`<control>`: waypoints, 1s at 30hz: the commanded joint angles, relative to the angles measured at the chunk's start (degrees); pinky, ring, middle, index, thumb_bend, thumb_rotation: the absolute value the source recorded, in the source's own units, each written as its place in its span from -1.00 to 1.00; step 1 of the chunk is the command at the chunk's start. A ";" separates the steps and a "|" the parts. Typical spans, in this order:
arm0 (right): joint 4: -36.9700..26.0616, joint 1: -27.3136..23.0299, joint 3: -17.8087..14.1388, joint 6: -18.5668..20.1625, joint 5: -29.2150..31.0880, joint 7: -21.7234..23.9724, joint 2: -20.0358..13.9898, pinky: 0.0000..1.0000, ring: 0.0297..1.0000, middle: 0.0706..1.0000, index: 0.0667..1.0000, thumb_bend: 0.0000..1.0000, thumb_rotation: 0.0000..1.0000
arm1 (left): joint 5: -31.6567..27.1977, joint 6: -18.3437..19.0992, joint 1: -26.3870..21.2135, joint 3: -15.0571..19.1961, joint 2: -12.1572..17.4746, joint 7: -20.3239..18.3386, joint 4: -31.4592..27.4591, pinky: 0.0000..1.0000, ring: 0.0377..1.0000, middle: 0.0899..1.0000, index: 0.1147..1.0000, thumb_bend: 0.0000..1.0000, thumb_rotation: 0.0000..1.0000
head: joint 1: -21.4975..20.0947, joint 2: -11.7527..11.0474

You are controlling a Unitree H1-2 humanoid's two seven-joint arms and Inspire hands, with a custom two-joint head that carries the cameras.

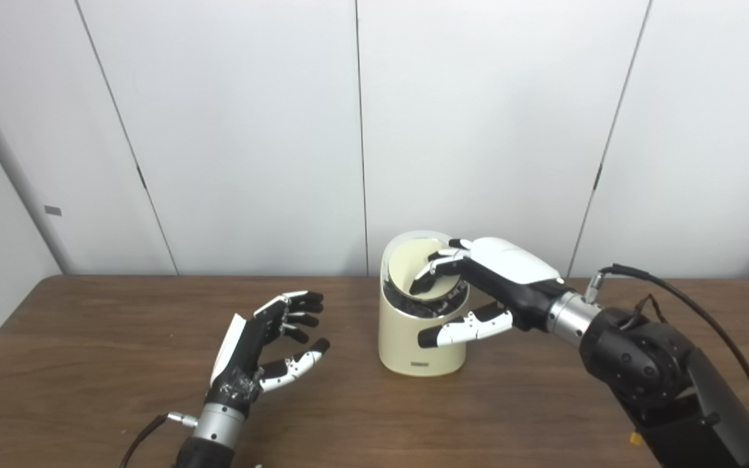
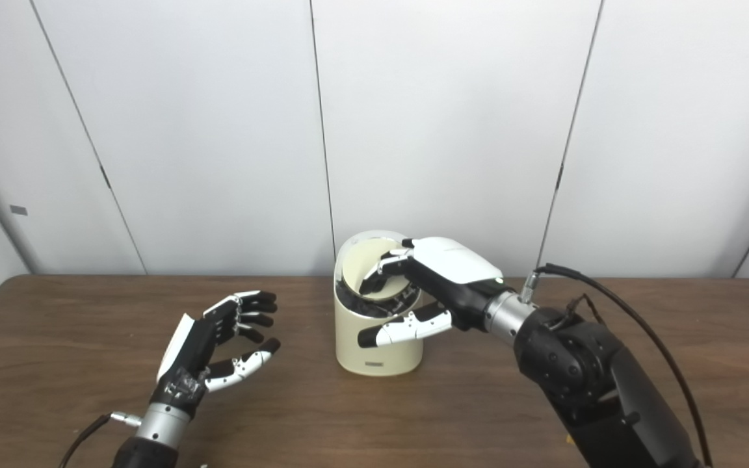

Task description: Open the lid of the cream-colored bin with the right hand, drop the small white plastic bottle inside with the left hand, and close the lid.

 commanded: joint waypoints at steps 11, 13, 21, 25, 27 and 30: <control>3.39 -2.40 1.55 -4.86 -3.26 -2.87 -0.24 0.93 0.77 0.38 0.35 0.28 0.52 | -0.18 -1.06 -1.16 0.65 0.48 0.28 -2.47 0.11 0.31 0.40 0.43 -0.07 -0.93 | 0.05 0.23; 4.11 -2.50 1.90 -5.94 -4.37 -3.52 -0.35 0.91 0.75 0.37 0.34 0.29 0.51 | -0.34 -1.07 -1.14 0.68 0.49 0.20 -2.47 0.11 0.31 0.40 0.43 -0.07 -0.93 | 0.05 0.23; 6.20 -2.62 2.93 -6.71 -7.01 -3.49 -0.66 0.93 0.77 0.37 0.36 0.34 0.52 | -0.64 -0.90 -0.98 0.72 0.47 -0.02 -2.93 0.12 0.32 0.40 0.42 -0.08 -0.93 | 0.17 0.77; 6.32 -2.17 3.14 -6.85 -6.96 -3.38 -0.78 0.91 0.76 0.36 0.35 0.37 0.50 | -0.56 -0.75 -0.78 0.78 0.59 -0.07 -3.57 0.11 0.31 0.40 0.42 -0.08 -0.92 | 0.24 1.18; 6.23 -1.94 3.27 -6.76 -6.95 -3.16 -0.81 0.91 0.76 0.35 0.35 0.38 0.52 | -0.65 -0.61 -0.75 0.85 0.64 -0.13 -3.74 0.11 0.31 0.40 0.43 -0.07 -0.90 | 0.24 1.30; 5.96 -1.66 3.56 -6.53 -7.02 -2.68 -0.91 0.93 0.77 0.36 0.36 0.40 0.54 | -0.82 -0.75 -0.75 0.86 0.74 -0.34 -3.75 0.10 0.31 0.41 0.43 -0.09 -0.93 | 0.29 1.37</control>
